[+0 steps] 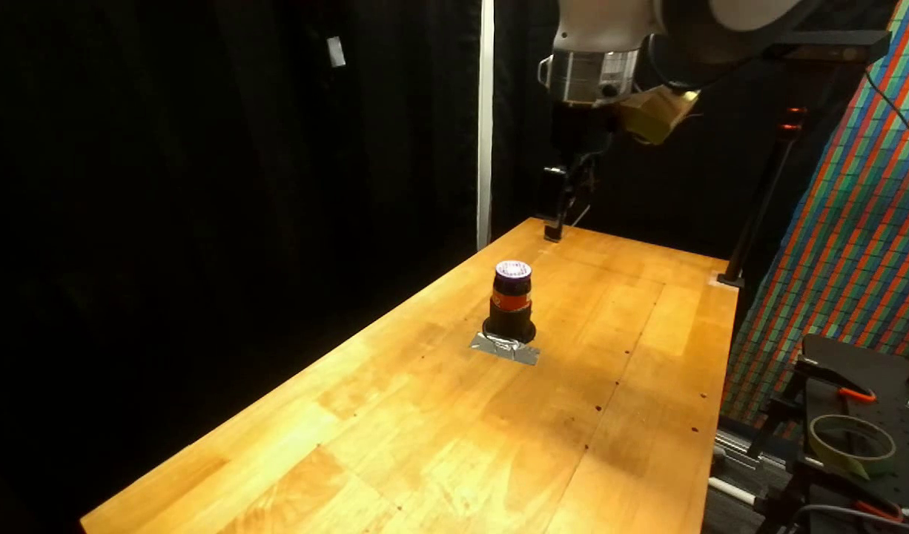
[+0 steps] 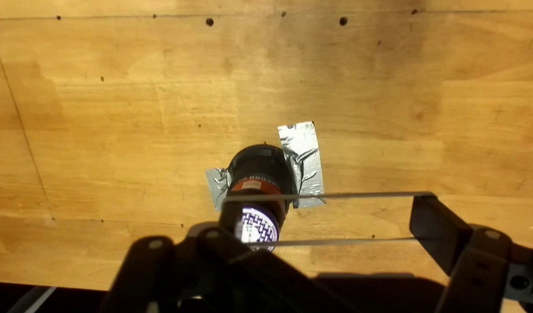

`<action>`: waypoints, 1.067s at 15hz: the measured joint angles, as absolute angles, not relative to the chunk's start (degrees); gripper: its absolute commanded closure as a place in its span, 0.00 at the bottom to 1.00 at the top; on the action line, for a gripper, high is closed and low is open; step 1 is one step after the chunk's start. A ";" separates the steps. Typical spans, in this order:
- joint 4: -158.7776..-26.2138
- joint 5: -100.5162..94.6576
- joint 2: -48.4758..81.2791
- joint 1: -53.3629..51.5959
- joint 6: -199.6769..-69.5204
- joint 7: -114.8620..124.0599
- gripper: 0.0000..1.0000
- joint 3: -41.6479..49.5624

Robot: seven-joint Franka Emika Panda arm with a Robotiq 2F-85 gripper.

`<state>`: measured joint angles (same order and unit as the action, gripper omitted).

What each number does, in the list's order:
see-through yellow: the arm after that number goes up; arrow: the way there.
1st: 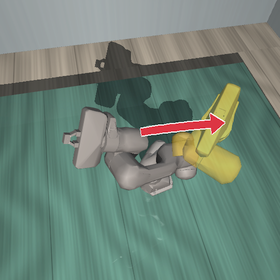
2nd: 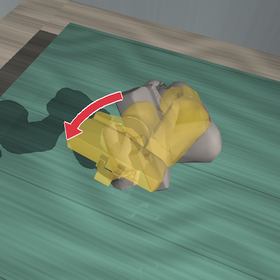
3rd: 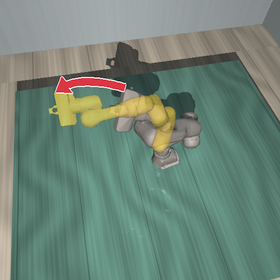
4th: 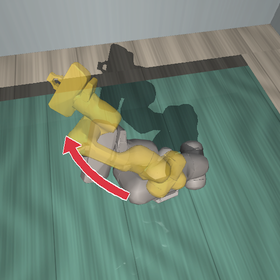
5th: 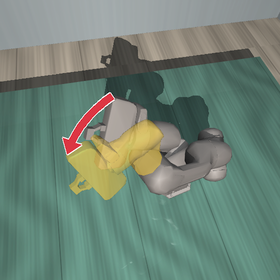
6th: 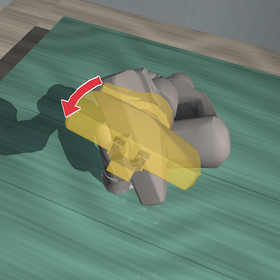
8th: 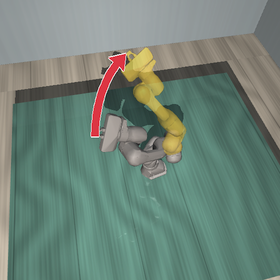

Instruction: Put the elastic around the bottle

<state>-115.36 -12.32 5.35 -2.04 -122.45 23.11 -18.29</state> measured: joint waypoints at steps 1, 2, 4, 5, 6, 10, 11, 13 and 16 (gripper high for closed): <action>-112.81 -12.56 8.44 -3.00 -122.93 22.96 0.00 -16.77; -110.40 -12.57 11.24 -3.91 -123.10 22.56 0.00 -15.29; -106.07 -12.39 16.05 -5.26 -123.13 21.18 0.00 -12.67; -104.24 -12.18 18.01 -5.70 -123.13 20.34 0.00 -11.57; -102.58 -12.01 19.80 -5.98 -123.13 19.33 0.00 -10.57; -97.46 -9.70 25.44 -6.13 -123.11 15.10 0.00 -7.77; -96.45 -8.99 26.67 -6.13 -123.11 14.34 0.00 -7.27; -94.54 -7.39 29.15 -6.12 -123.11 13.08 0.00 -6.48; -91.77 -5.78 32.62 -6.11 -123.09 11.99 0.00 -5.68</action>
<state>-91.77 -5.78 32.62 -6.11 -123.09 11.99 -5.68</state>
